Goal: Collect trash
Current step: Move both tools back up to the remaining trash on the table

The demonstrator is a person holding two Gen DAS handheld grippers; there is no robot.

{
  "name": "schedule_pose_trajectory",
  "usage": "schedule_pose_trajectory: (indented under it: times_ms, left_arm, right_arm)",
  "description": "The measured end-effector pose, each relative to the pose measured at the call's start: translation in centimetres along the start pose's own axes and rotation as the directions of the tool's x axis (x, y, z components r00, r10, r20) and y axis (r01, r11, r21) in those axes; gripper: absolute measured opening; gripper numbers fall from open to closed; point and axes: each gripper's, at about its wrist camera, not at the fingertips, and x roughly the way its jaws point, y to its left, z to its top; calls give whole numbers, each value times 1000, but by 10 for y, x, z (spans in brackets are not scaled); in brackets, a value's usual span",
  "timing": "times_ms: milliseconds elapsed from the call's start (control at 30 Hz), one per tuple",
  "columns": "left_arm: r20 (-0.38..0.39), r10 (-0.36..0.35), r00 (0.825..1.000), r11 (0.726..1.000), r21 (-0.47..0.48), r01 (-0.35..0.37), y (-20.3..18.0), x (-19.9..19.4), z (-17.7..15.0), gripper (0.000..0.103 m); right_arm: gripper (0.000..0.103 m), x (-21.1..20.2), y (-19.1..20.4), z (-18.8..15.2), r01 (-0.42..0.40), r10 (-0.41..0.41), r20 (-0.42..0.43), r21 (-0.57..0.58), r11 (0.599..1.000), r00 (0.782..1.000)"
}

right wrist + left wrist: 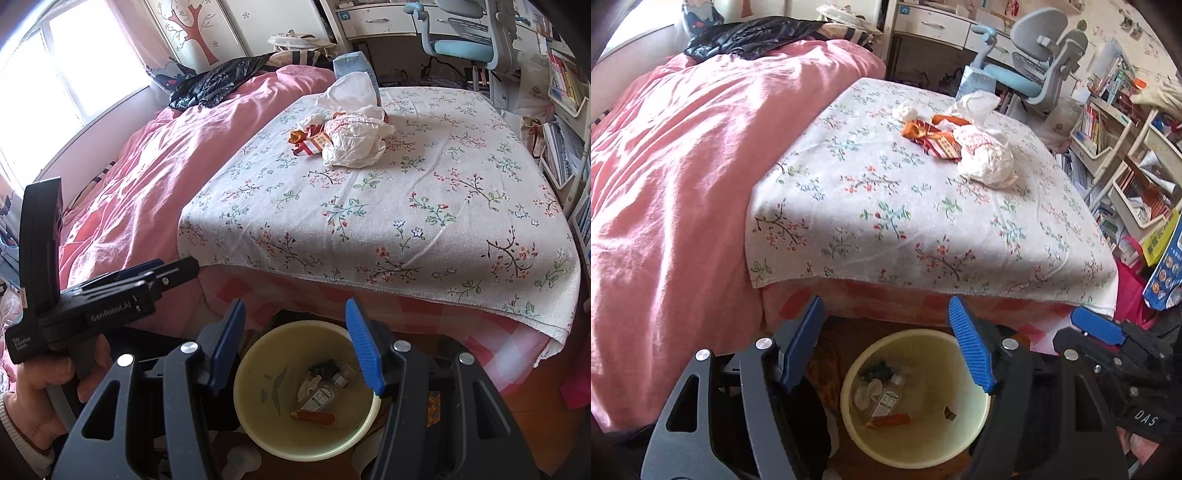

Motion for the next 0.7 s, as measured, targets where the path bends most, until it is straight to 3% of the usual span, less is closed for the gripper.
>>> schedule_pose_trajectory:
  times_ms: [400, 700]
  left_arm:
    - [42, -12, 999, 999, -33, 14, 9, 9, 65, 67]
    - [12, -32, 999, 996, -80, 33, 10, 73, 142, 69]
  right_arm:
    - [55, -1, 3, 6, -16, 16, 26, 0, 1000, 1000]
    - [56, 17, 8, 13, -30, 30, -4, -12, 999, 1000]
